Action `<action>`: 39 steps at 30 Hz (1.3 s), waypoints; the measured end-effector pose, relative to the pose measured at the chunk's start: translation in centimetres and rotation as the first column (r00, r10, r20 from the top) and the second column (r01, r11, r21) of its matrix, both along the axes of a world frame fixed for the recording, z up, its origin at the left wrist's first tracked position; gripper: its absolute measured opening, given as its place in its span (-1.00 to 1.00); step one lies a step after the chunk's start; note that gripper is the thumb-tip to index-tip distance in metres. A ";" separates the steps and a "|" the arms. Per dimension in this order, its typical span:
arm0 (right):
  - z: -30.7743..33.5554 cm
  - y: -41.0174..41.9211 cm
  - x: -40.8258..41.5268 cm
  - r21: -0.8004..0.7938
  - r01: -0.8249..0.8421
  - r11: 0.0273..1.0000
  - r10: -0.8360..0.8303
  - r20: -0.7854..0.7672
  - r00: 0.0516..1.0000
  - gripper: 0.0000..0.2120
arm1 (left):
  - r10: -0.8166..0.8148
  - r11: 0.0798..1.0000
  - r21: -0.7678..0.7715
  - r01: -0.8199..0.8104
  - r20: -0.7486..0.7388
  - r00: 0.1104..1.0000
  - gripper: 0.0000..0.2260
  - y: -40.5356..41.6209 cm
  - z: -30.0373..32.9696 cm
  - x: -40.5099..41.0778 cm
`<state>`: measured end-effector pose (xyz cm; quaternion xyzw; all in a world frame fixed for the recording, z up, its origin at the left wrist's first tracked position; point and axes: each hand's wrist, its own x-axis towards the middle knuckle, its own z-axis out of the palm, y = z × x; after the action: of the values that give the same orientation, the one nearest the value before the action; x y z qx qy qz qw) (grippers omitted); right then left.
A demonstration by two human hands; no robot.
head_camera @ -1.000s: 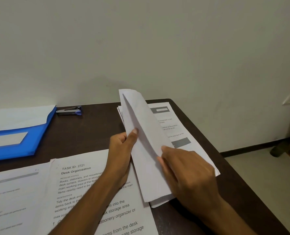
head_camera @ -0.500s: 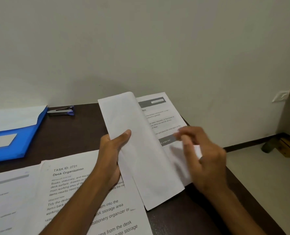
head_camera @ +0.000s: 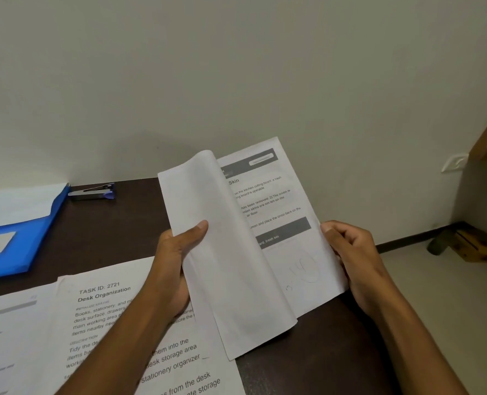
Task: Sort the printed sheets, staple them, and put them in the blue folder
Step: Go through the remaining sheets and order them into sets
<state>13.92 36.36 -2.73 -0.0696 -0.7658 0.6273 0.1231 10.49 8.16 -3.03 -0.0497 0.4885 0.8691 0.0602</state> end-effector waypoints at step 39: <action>-0.2 5.2 0.0 -0.638 0.539 0.549 -0.802 -0.222 0.554 -0.84 | 0.001 1.000 -0.014 -0.001 0.005 1.000 -0.75 0.1 0.6 0.4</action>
<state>13.87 41.54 -2.94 -0.2358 -0.4240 0.6955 0.5300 10.89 8.27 -2.45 -0.0523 0.4946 0.8654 0.0607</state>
